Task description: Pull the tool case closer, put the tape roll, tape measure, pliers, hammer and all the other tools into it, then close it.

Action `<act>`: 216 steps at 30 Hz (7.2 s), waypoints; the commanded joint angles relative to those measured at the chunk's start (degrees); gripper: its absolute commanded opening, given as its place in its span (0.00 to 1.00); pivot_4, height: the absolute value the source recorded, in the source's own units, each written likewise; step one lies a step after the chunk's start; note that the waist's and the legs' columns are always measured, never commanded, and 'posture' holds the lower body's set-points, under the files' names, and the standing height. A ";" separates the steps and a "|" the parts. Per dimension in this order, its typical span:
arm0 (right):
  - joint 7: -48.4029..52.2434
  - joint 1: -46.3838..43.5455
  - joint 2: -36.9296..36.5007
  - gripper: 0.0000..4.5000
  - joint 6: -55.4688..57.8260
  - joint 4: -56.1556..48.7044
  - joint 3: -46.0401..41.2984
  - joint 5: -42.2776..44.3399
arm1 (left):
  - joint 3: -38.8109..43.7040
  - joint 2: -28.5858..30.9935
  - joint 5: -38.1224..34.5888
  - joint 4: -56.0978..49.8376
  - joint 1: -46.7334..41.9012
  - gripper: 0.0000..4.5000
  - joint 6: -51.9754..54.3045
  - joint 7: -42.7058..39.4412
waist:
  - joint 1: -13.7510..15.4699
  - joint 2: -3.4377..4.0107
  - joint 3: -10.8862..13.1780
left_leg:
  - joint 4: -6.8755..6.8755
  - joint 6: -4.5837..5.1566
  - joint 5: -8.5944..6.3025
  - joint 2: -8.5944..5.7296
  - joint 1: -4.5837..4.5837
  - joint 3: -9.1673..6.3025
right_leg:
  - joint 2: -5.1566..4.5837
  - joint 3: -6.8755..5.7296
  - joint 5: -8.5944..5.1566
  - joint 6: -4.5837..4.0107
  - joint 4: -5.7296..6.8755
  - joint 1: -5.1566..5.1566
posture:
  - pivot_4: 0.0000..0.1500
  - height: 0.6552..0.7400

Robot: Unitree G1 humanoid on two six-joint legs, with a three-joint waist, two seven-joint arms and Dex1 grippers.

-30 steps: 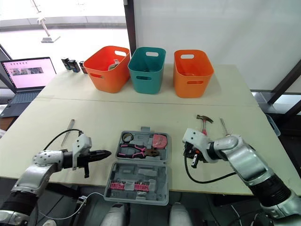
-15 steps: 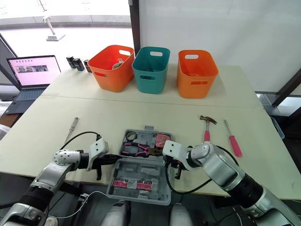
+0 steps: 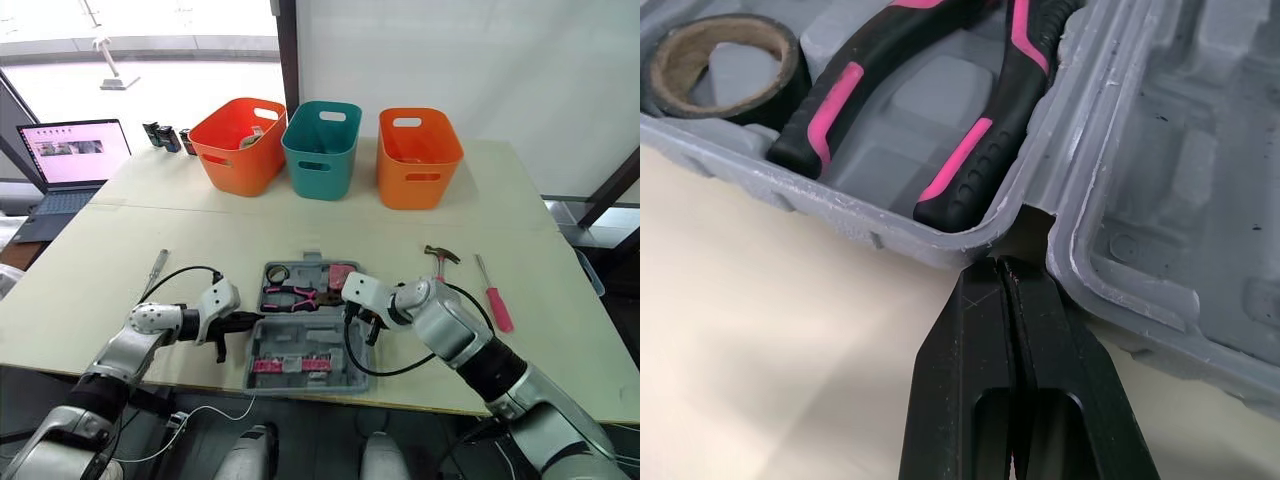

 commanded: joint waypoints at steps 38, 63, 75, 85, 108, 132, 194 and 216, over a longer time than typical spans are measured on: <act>0.92 -1.19 5.01 0.00 -4.09 4.79 -3.00 -4.48 | 0.64 -3.98 1.35 9.73 -5.00 0.01 -5.93 0.74 | -0.43 0.00 0.00 | -0.07 -0.01 0.01 0.00 0.00 0.00 | 0.00 0.00 0.01 0.10 0.04 -0.03 | 1.00 1.00; 1.25 6.09 -4.77 0.00 -8.12 2.28 -14.76 -2.81 | 4.51 2.92 -0.24 7.75 -3.56 0.01 -4.73 -0.03 | -0.25 0.00 0.01 | -0.11 -0.01 0.00 0.00 -0.02 0.00 | 0.00 0.00 -0.02 0.14 0.02 -0.04 | 1.00 1.00; 11.41 33.21 -13.76 0.75 -15.79 -11.14 -57.25 21.33 | 25.60 25.97 -16.26 -3.54 12.09 0.31 0.09 -12.79 | -0.26 0.04 0.14 | -0.21 -0.03 -0.02 0.02 -0.15 0.00 | 0.00 0.00 -0.18 -0.07 -0.09 -0.16 | 1.00 1.00; 14.52 46.27 -14.81 1.00 -20.69 -7.73 -69.42 25.59 | 35.83 29.53 -18.31 -0.33 22.22 0.99 -0.40 -10.71 | -0.48 0.11 0.18 | -0.19 -0.07 -0.05 0.03 -0.17 0.08 | -0.08 0.00 -0.15 -0.20 -0.25 -0.20 | 1.00 1.00; -0.46 31.44 -5.09 1.00 -7.81 -29.31 -51.31 40.09 | 38.75 9.28 -19.74 -19.42 26.05 0.99 12.00 22.51 | -0.46 0.11 0.19 | -0.08 -0.04 -0.03 0.04 -0.16 0.09 | -0.07 0.00 -0.10 -0.22 -0.16 -0.15 | 1.00 1.00; -0.92 10.49 1.40 1.00 -9.31 -27.76 -22.75 33.16 | 22.36 9.50 -9.08 16.26 -6.83 0.99 18.37 27.07 | -0.35 -0.14 0.14 | -0.08 -0.03 -0.01 0.01 -0.18 0.01 | -0.01 -0.02 0.00 0.12 -0.01 -0.19 | 1.00 1.00; -4.26 15.57 -1.25 1.00 -6.86 -30.47 -23.63 31.10 | 25.46 -7.75 -18.24 -46.84 31.57 0.01 38.67 39.84 | -0.13 -0.14 0.15 | -0.03 -0.05 0.00 0.01 -0.15 -0.01 | -0.01 -0.01 -0.14 -0.15 -0.05 -0.14 | 1.00 1.00; -4.80 15.94 -1.87 1.00 -6.31 -30.93 -24.64 31.02 | 28.35 -4.75 -21.68 -44.68 29.08 0.99 39.33 38.11 | -0.44 -0.08 0.11 | -0.04 -0.05 0.00 0.02 -0.12 -0.01 | -0.01 -0.01 -0.12 -0.20 -0.08 -0.15 | 1.00 1.00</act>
